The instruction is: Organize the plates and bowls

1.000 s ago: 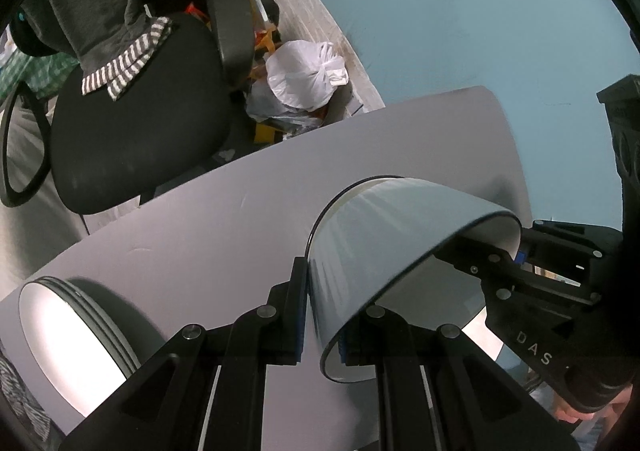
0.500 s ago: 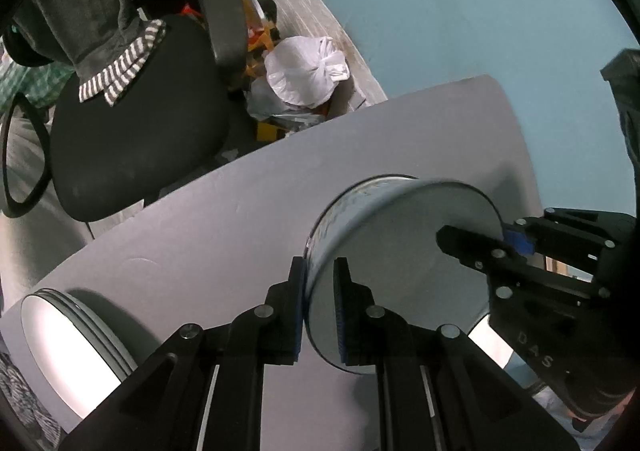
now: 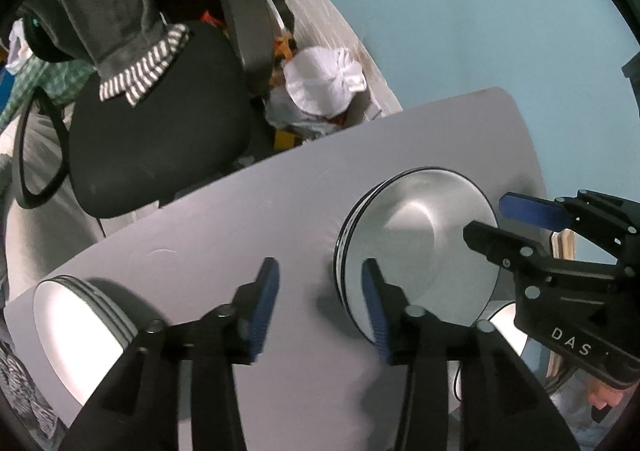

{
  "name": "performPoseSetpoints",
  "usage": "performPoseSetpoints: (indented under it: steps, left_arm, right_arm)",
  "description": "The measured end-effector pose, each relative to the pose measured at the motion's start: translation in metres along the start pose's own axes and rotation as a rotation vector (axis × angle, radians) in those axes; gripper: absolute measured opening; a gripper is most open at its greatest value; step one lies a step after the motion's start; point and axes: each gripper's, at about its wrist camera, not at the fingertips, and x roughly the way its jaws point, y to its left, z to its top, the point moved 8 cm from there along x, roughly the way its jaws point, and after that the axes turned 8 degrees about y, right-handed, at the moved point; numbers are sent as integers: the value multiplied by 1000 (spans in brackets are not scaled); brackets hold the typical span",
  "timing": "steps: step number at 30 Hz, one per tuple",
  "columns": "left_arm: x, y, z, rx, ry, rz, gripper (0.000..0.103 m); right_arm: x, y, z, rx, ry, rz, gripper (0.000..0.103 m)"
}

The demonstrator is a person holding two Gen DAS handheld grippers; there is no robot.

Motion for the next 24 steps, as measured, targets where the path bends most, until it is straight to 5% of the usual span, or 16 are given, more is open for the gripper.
performPoseSetpoints:
  steps: [3,7,11,24]
  left_arm:
    - [-13,1,-3,-5,-31,-1,51]
    - [-35,0,-7,8,-98,29,68]
    - [-58,-6,-14,59,-169,92,81]
    - [-115,-17,-52,132,-274,120,81]
  right_arm:
    - [-7,1,-3,1,-19,-9,51]
    - [-19,4,-8,-3,-56,-16,65]
    - [-34,4,-15,10,-98,-20,68]
    - [-80,8,-42,71,-198,-23,70]
